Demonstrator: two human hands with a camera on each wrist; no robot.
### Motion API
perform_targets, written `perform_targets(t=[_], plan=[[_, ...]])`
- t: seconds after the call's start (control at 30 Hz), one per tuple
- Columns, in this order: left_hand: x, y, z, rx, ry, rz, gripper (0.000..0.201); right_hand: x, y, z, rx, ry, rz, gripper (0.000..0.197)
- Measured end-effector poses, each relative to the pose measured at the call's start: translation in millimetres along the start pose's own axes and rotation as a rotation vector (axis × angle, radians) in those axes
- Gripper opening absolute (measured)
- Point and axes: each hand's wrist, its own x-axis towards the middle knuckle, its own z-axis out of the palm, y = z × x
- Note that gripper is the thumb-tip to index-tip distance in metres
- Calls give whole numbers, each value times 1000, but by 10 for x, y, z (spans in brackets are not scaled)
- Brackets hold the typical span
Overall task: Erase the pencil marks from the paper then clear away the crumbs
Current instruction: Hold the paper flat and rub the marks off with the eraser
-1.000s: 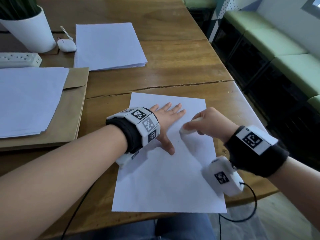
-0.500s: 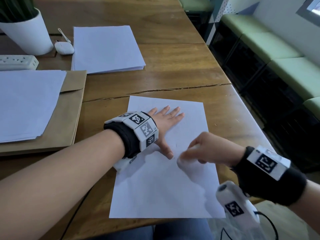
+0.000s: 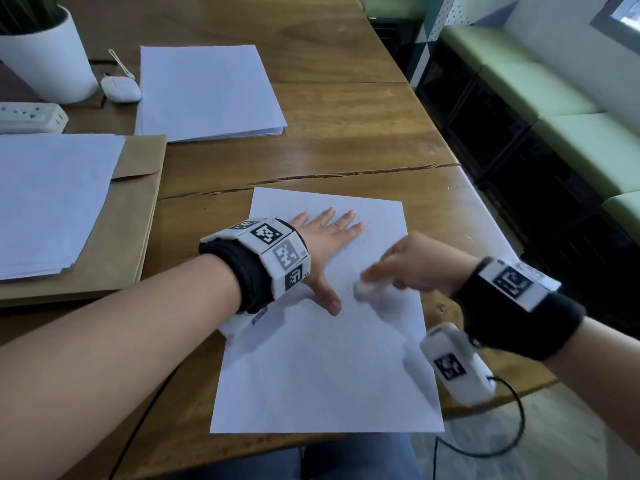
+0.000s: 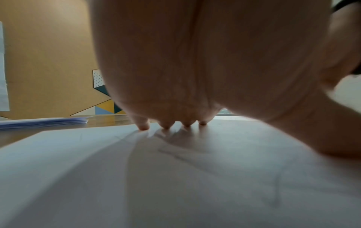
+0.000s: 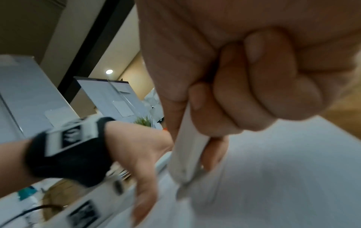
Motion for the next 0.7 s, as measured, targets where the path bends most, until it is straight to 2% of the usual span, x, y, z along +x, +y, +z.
perform_targets(t=[0.07,0.13,0.17,0.27,0.3,0.33,0.47,0.5,0.57,0.67,0.7], plan=[[-6,4,4,-8,5,-10,131,138,-31,-28,155,171,-23,33],[-6,4,7,-6,5,-12,131,103,-9,39,180,236,-55,38],[-1,-1,7,1,5,-8,132,36,31,93,140,203,-70,39],[0,-11,5,0,-7,2,132,-221,99,221,-15,-79,-17,38],[-5,-6,1,0,-12,1,132,-233,107,201,-23,-119,-3,40],[-7,-3,-5,3,-13,-1,132,-187,100,153,-5,-95,2,41],[-19,20,-9,-1,1,-14,132,160,29,-48,169,259,-26,35],[-20,28,-8,-2,1,-16,131,160,15,-39,160,285,-31,35],[-19,27,-8,6,0,-13,131,46,42,59,83,202,-57,35],[-13,9,-3,13,-9,-6,132,-201,58,192,-65,-91,-20,34],[-12,8,-3,15,-13,-6,132,-200,57,164,-77,-120,-5,34]])
